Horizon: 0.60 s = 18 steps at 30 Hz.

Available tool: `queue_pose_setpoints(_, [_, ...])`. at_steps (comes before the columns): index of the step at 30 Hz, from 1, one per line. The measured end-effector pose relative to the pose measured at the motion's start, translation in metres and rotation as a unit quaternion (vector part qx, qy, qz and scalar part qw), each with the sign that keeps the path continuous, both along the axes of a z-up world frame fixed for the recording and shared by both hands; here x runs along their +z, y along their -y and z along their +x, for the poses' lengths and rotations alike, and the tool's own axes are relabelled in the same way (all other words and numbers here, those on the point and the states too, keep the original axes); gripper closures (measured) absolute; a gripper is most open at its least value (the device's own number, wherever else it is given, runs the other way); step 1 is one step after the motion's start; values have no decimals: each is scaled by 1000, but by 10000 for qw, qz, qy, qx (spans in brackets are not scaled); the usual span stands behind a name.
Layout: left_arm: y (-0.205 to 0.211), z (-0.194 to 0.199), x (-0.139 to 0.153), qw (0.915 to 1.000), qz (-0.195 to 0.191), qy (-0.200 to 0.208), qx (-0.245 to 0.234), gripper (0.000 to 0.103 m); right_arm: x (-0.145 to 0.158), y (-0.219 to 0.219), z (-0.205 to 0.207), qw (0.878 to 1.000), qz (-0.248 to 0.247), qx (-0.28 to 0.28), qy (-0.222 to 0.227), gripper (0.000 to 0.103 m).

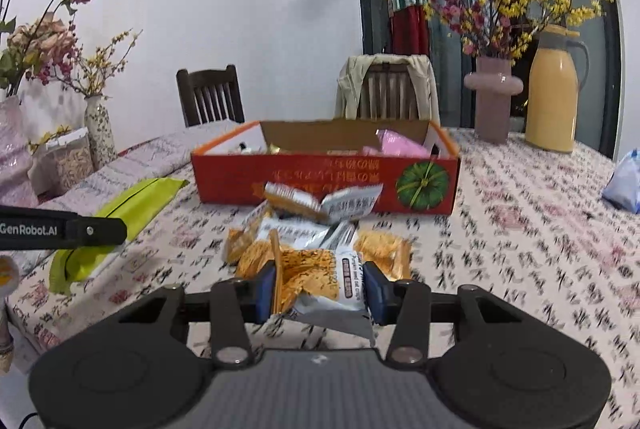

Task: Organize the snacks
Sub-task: 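Carry the green bar and cookie packet over the box and open both tools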

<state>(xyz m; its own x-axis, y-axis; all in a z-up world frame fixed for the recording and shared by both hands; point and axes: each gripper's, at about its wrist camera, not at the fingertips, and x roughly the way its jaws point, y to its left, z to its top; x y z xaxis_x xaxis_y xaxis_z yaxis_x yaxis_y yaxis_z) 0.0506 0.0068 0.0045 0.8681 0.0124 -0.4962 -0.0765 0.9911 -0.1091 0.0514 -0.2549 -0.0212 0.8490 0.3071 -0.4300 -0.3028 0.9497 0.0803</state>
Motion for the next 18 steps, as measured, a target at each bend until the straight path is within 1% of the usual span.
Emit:
queue_pose_setpoints(7, [9, 18, 18, 9998, 66, 169, -69, 69, 21, 9, 20, 9997, -3, -110, 230, 59])
queue_pose_setpoints(18, [22, 64, 43, 9989, 244, 394, -99, 69, 44, 8, 68, 9988, -34, -151, 460, 59])
